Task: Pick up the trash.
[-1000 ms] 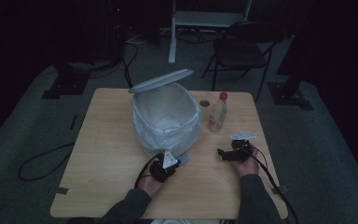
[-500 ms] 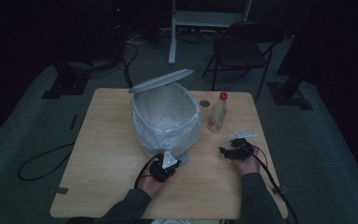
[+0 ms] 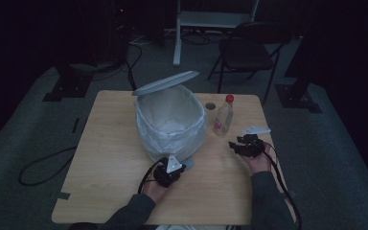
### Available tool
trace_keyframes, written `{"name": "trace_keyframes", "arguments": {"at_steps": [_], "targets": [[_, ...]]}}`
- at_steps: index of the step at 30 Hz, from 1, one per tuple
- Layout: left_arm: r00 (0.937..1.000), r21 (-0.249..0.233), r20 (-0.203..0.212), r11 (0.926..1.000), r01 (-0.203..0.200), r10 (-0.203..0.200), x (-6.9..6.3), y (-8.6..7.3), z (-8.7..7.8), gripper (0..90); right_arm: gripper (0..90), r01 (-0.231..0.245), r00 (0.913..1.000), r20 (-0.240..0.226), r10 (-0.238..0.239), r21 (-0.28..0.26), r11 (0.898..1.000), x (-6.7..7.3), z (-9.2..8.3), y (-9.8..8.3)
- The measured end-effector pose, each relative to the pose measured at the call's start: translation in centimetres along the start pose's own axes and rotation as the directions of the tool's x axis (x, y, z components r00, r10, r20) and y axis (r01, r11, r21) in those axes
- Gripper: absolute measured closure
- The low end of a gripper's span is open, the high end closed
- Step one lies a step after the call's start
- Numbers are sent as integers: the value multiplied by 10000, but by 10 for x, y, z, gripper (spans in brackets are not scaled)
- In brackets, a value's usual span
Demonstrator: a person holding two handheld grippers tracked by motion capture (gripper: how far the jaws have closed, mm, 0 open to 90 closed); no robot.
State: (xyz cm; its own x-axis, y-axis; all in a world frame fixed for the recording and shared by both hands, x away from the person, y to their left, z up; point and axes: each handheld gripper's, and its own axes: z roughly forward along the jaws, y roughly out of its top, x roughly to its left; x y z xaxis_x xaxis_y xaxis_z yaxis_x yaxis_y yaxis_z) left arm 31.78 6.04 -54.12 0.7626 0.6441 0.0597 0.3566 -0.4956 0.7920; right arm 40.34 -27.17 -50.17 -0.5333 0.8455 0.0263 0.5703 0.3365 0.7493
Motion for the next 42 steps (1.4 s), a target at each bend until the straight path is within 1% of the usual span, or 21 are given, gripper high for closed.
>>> {"name": "trace_keyframes", "arguments": {"at_steps": [1, 3, 7, 12, 14, 15, 22, 25, 27, 29, 31, 33, 35, 36, 38, 41, 42], "targets": [[10000, 1, 6, 10000, -3, 3, 0, 0, 0, 900, 496, -9, 10000, 36, 10, -114, 9999, -1, -3, 5], [10000, -5, 12, 10000, 7, -7, 0, 0, 0, 900, 494, -23, 10000, -35, 22, -245, 9997, -2, -6, 12], [10000, -6, 20, 10000, 7, -7, 0, 0, 0, 900, 464, -100, 9999, 123, 107, -538, 9985, -4, -13, 24], [10000, -53, 23, 10000, 43, -43, 0, 0, 0, 900, 470, -66, 9999, 140, 77, -758, 9971, -6, -19, 39], [9998, -39, -3, 9998, -220, 220, 2, 0, 0, 900, 469, -44, 9999, 154, 56, -812, 9967, -7, -21, 45], [9999, -42, 40, 9999, 156, -156, -1, 0, 0, 900, 467, -17, 9998, 175, 32, -854, 9963, -7, -22, 48], [9999, -42, 38, 9998, 169, -169, -1, 0, 0, 900, 440, 166, 9995, 300, -129, -1292, 9915, -6, -33, 71], [9999, -45, 46, 9999, 160, -160, -1, 0, 0, 900, 415, 137, 9996, 270, -98, -1486, 9888, -7, -37, 81], [9999, -49, 48, 9999, 160, -160, -1, -1, 0, 900, 416, 105, 9996, 261, -65, -1575, 9875, -8, -38, 88], [9999, -51, 51, 9999, 164, -163, -1, -1, 0, 900, 418, 99, 9996, 278, -54, -1610, 9869, -9, -39, 91], [9998, -66, 55, 9998, 168, -167, -1, -1, 0, 900, 425, 166, 9996, 232, -128, -1707, 9852, -8, -39, 101], [9998, -105, 55, 9997, 213, -212, -1, -1, 1, 900, 421, 228, 9994, 284, -181, -1741, 9845, -8, -39, 106], [9998, -83, 58, 9998, 195, -194, -1, -1, 1, 900, 401, 287, 9993, 299, -239, -1705, 9849, -8, -36, 111], [9998, -88, 65, 9998, 200, -199, -1, -1, 1, 900, 391, 359, 9989, 376, -297, -1747, 9840, -8, -35, 113], [9998, -89, 62, 9998, 198, -197, -1, -1, 1, 900, 379, 390, 9988, 374, -328, -1809, 9827, -8, -33, 118], [9998, -85, 72, 9998, 201, -200, -1, -1, 0, 900, 383, 406, 9984, 458, -330, -1759, 9836, -8, -29, 126], [9997, -83, 71, 9997, 213, -213, -1, -1, 0, 900, 398, 388, 9983, 506, -303, -1764, 9836, -8, -27, 129]]}}
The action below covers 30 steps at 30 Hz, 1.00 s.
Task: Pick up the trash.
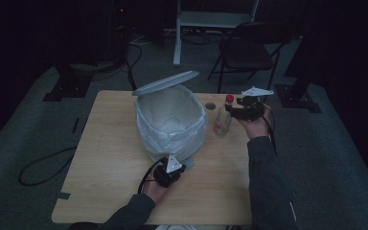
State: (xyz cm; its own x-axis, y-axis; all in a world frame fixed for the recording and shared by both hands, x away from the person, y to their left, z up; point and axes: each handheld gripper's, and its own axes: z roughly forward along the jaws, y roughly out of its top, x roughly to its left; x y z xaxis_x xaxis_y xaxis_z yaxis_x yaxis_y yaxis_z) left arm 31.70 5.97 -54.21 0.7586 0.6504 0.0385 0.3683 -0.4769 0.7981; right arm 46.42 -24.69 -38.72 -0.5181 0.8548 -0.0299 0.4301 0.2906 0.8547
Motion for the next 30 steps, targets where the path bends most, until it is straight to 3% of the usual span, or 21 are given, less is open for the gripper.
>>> {"name": "trace_keyframes", "arguments": {"at_steps": [9, 12, 20, 30], "targets": [[10000, 7, 14, 10000, -15, 15, 0, 0, 0, 900, 581, -470, 9981, -391, 471, 44, 9989, -9, 22, 7], [10000, 4, 20, 10000, -17, 17, 0, 0, 0, 900, 590, -558, 9972, -500, 555, -31, 9984, -11, 24, 6], [10000, 0, 26, 10000, -14, 14, 0, 0, 0, 900, 608, -126, 9996, -252, 125, -48, 9999, -8, 22, 8], [10000, -3, 27, 10000, -9, 9, 0, 0, 0, 900, 618, -16, 9994, -336, 19, 90, 10000, -7, 16, 11]]}}
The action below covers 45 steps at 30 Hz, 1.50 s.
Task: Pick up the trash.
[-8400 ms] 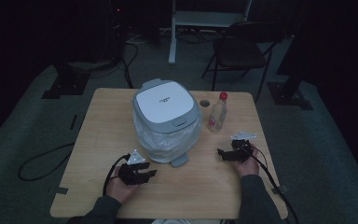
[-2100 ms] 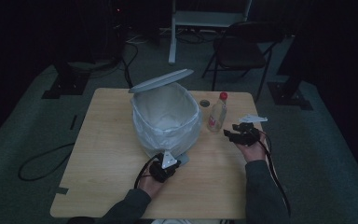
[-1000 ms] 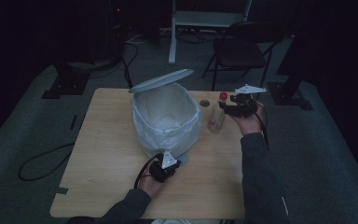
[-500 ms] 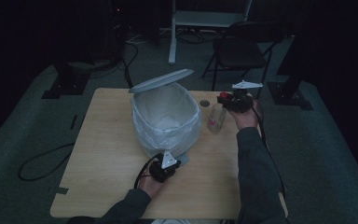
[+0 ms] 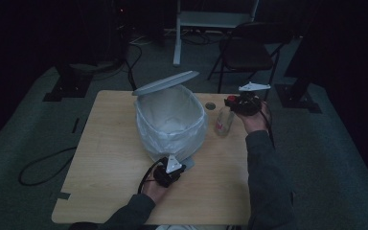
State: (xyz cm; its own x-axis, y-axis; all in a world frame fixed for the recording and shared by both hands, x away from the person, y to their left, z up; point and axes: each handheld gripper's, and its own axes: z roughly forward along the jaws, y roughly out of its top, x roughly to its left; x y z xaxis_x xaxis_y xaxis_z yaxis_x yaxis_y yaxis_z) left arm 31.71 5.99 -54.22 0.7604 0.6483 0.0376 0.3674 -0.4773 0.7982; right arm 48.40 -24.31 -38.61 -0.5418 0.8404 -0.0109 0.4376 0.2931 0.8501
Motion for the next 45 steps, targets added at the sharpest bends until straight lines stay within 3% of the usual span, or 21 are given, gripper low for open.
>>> {"name": "trace_keyframes", "arguments": {"at_steps": [25, 35, 45], "targets": [[10000, -4, -13, 10000, -6, 6, 0, 0, 0, 900, 620, 476, 9986, -175, -491, -761, 9960, 11, -60, 49], [10000, 4, -4, 10000, 8, -8, 0, 0, 0, 900, 620, 435, 9979, -435, -486, -1120, 9928, 11, -84, 66], [10000, 7, 18, 10000, 10, -10, 0, 0, 0, 900, 621, 743, 9955, -488, -815, -1346, 9881, 17, -102, 82]]}}
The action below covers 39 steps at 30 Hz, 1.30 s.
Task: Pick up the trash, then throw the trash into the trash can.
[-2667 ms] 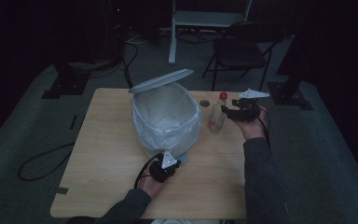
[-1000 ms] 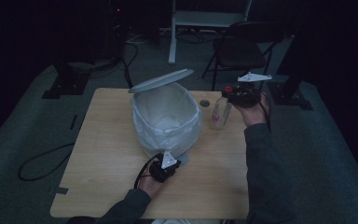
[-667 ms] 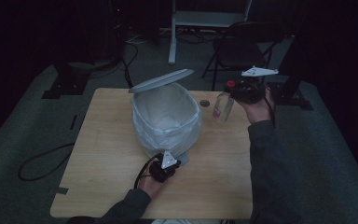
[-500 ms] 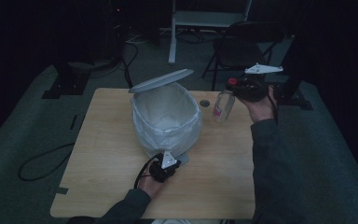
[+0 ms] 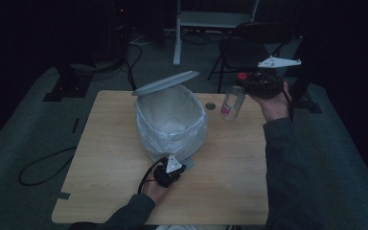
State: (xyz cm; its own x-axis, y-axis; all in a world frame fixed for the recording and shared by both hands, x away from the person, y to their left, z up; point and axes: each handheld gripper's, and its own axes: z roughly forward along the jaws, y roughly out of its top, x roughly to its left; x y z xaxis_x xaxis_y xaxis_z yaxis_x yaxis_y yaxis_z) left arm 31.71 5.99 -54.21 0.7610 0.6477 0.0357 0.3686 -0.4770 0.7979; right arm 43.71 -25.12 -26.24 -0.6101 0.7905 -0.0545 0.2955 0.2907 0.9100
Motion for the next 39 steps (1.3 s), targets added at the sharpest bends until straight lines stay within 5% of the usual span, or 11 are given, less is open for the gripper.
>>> {"name": "trace_keyframes", "arguments": {"at_steps": [39], "targets": [[10000, 3, -8, 10000, -8, 8, 0, 0, 0, 900, 621, 786, 9954, -550, -788, -57, 9969, 27, -14, 32]]}}
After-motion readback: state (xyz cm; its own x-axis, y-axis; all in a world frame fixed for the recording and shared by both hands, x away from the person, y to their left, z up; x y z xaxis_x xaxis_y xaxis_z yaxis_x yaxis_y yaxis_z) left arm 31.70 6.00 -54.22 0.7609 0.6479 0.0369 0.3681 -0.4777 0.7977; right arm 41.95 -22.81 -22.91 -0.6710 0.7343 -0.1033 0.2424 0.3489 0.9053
